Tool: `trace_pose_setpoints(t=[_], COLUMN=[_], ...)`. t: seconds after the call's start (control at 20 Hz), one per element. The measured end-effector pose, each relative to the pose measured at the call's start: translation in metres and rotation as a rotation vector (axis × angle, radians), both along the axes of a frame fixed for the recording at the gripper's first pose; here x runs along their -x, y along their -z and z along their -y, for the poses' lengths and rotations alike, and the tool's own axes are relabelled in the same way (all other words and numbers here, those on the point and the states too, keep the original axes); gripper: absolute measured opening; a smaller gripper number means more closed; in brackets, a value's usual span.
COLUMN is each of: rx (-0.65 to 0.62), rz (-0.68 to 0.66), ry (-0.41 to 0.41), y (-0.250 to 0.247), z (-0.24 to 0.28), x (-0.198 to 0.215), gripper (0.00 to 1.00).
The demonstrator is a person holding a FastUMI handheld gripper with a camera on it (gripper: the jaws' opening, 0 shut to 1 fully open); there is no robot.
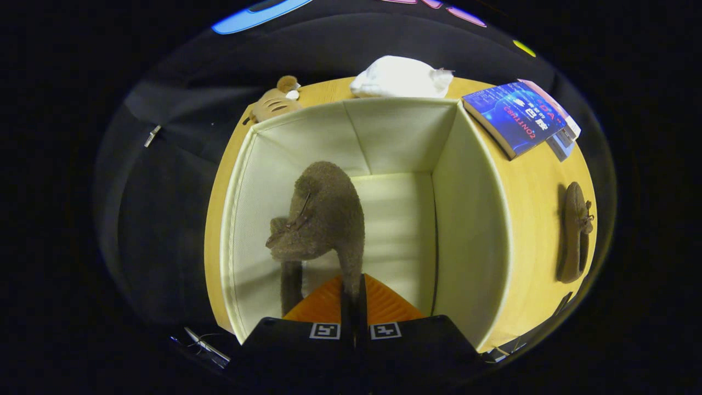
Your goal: Open the storage box then place both shoes into the box .Put the left shoe in first, then the right shoe, with the right side of both shoes facing outward in a uniform manner.
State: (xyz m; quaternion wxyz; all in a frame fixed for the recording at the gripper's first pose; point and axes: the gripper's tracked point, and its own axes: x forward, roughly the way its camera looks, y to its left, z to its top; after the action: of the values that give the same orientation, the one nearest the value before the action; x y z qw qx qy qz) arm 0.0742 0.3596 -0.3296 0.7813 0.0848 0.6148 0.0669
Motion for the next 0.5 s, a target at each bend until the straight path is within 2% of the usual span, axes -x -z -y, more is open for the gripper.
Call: trace_pose_setpoints(t=[0.05,0.1,0.15,0.2,0.4,0.45,0.5], rx=[-0.004,-0.027,-0.054,-0.077,-0.097,-0.088,-0.098], rz=[-0.011,-0.021,-0.025,-0.021,0.066,0.099,0.125], ry=[0.003,0.003,0.002,-0.004,-0.050,-0.057,-0.058], y=[0.001,0.003,-0.002,-0.003,-0.036,-0.044,-0.053], z=[-0.002,-0.008,-0.012,-0.017,0.004,0.015,0.025], x=[0.001,0.003,0.004,0.005,0.000,-0.002,-0.004], gripper=[0.07,0.12,0.21,0.23,0.85,0.96,0.99])
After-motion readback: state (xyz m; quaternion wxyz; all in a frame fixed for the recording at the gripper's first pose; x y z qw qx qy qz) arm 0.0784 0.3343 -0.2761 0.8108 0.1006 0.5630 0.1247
